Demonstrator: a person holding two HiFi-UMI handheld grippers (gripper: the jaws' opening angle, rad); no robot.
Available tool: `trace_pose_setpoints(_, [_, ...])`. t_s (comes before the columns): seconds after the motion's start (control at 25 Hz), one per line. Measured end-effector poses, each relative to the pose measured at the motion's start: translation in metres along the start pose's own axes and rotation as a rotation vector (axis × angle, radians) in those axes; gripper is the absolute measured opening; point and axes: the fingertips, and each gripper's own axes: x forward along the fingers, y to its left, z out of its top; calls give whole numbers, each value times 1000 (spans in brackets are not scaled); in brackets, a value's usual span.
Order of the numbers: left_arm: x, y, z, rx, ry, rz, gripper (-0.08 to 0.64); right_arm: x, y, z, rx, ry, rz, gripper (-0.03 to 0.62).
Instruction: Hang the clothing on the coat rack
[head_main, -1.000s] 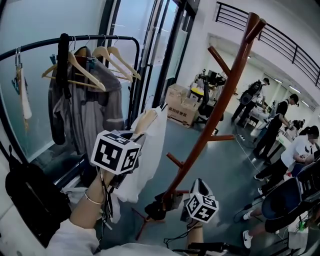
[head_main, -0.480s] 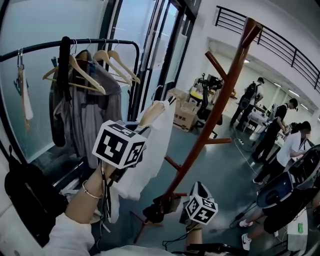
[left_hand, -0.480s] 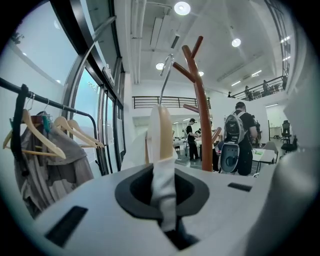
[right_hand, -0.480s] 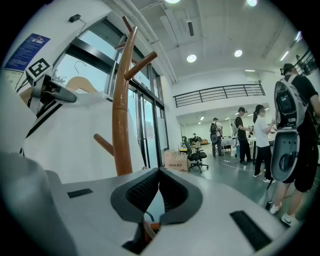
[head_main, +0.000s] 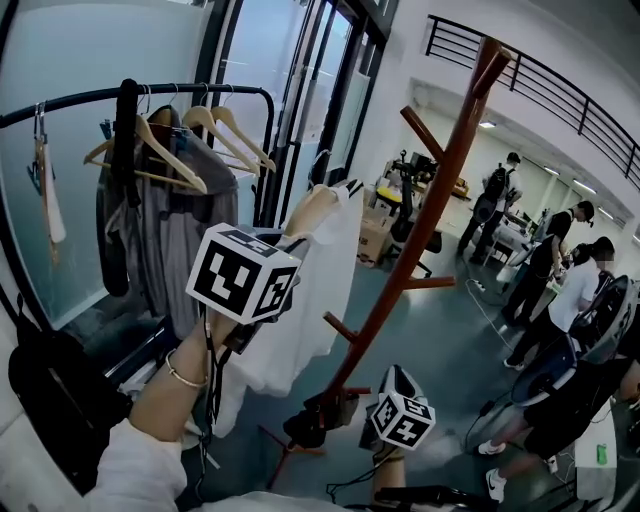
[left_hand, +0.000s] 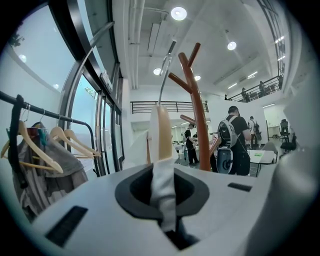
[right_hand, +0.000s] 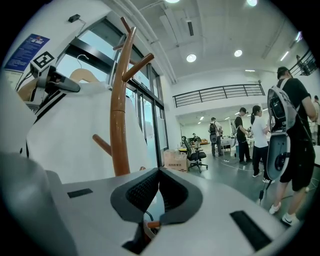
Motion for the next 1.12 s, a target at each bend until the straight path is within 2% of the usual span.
trace_pose_setpoints(0.32, [6, -18, 29, 56, -39, -4, 20, 2, 1, 11, -17, -7, 17, 23])
trace_pose_setpoints(0.76, [15, -34, 55, 48, -53, -39, 20, -1, -5, 16, -8, -21, 26, 23])
trace_pose_setpoints(1.12, [24, -46, 78, 125, -52, -39, 20, 0, -10, 12, 10, -19, 29, 23])
